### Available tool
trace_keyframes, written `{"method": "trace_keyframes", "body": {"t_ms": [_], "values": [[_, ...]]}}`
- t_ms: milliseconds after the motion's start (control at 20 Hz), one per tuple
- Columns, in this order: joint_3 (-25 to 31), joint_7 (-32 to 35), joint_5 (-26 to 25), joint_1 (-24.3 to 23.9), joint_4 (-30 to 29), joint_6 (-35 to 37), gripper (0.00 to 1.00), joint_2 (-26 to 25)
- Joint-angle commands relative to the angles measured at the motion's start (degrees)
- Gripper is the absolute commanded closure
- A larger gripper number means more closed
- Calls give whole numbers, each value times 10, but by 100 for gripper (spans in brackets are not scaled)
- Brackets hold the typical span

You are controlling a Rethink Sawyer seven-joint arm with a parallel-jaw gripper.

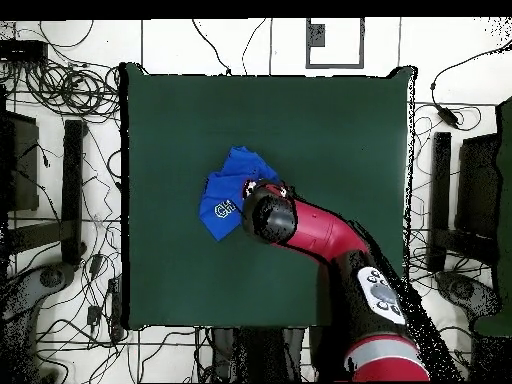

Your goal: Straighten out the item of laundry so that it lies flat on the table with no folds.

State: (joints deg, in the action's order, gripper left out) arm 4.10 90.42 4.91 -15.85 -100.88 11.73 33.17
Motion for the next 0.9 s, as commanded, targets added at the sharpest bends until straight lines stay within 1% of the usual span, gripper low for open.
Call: {"method": "trace_keyframes", "body": {"t_ms": [50,350,600,750,900], "values": [[73,41,-27,-30,-39,25,100,-13],[107,26,-55,-89,-75,5,100,-10],[128,23,-82,-125,-85,2,100,-15],[133,31,-93,-135,-95,0,100,-11],[119,52,-100,-127,-114,-2,100,5]]}}
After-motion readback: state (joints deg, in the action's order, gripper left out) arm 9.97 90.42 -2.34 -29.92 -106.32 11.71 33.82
